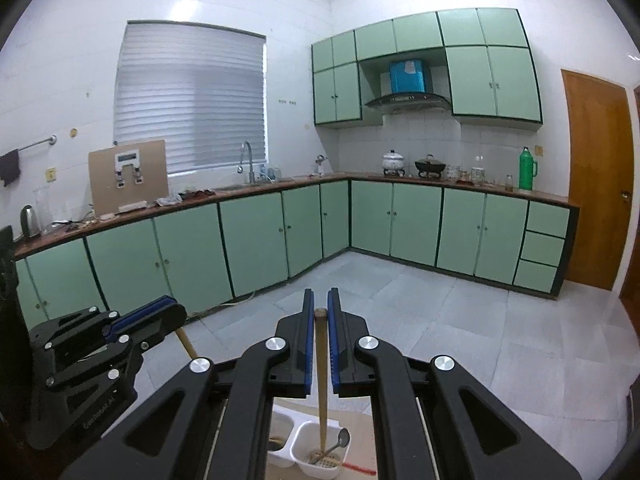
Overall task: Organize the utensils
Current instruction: 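Lift the wooden chopsticks and carry them over the white holder with both tools, then drop the wooden chopsticks into the holder and open both tools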
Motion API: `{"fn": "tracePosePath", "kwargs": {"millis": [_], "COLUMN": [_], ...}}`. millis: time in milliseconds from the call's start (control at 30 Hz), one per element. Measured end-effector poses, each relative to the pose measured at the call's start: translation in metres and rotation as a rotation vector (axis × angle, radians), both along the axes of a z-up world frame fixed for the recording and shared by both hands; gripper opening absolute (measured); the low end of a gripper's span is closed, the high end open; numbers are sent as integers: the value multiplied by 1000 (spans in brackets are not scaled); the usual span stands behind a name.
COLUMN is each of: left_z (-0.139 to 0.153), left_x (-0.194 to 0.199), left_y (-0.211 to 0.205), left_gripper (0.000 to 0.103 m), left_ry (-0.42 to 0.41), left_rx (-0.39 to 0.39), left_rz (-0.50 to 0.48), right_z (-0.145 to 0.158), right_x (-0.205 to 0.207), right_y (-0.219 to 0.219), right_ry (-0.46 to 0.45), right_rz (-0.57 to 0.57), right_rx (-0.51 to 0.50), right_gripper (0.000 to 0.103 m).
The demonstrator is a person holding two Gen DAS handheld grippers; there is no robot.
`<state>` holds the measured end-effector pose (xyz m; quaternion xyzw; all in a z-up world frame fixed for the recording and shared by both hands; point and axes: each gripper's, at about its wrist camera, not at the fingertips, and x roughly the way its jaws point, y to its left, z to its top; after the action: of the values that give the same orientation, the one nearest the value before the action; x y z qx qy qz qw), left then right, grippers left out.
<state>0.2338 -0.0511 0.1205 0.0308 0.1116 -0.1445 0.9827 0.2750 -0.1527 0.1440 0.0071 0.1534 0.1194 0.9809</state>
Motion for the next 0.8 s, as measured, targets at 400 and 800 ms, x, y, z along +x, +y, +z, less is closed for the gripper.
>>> {"fn": "tracePosePath", "kwargs": {"millis": [400,800], "left_z": [-69,-72], "left_x": [56,32], "left_y": [4,32], "left_gripper": [7,25], "left_ry": [151,167], "left_rx": [20,26], "left_rz": [30,43], "right_z": [-75,-85], "right_x": [37,16], "right_y": [13,-17], "right_ry": [135,161], "right_rz": [1,-41], "right_rx": [-28,19], "right_gripper": [7,37]}}
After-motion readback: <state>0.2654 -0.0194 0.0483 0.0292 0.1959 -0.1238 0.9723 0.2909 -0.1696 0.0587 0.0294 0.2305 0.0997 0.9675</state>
